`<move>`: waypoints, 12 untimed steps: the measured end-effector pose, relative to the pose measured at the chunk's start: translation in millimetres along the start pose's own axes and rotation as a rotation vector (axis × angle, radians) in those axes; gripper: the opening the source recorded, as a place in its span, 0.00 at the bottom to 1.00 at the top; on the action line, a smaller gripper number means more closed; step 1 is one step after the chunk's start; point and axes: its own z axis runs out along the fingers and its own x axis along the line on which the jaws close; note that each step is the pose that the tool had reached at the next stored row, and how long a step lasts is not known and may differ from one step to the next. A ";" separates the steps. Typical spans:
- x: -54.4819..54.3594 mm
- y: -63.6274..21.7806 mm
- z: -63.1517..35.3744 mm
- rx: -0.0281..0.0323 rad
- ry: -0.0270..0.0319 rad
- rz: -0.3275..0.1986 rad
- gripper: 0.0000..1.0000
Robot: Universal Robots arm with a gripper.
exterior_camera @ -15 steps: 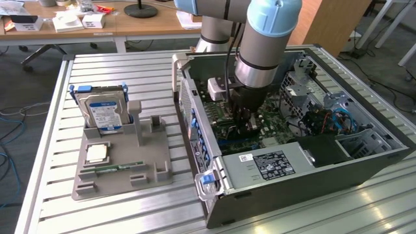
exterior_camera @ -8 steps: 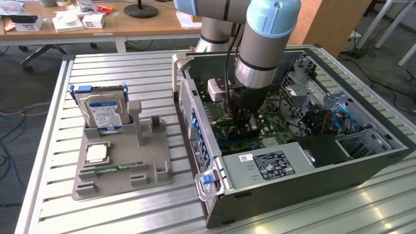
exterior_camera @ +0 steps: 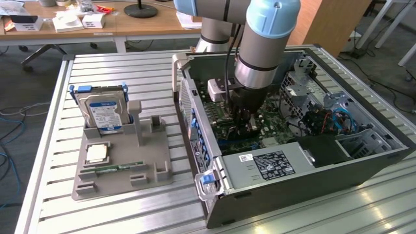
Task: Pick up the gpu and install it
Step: 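Insert the gpu into the slot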
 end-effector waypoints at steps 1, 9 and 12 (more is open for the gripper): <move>0.0 0.0 0.0 0.0000 0.0004 0.000 0.26; -0.1 0.0 0.1 0.0001 0.0004 0.000 0.26; -0.2 0.0 0.1 0.0000 0.0003 0.000 0.26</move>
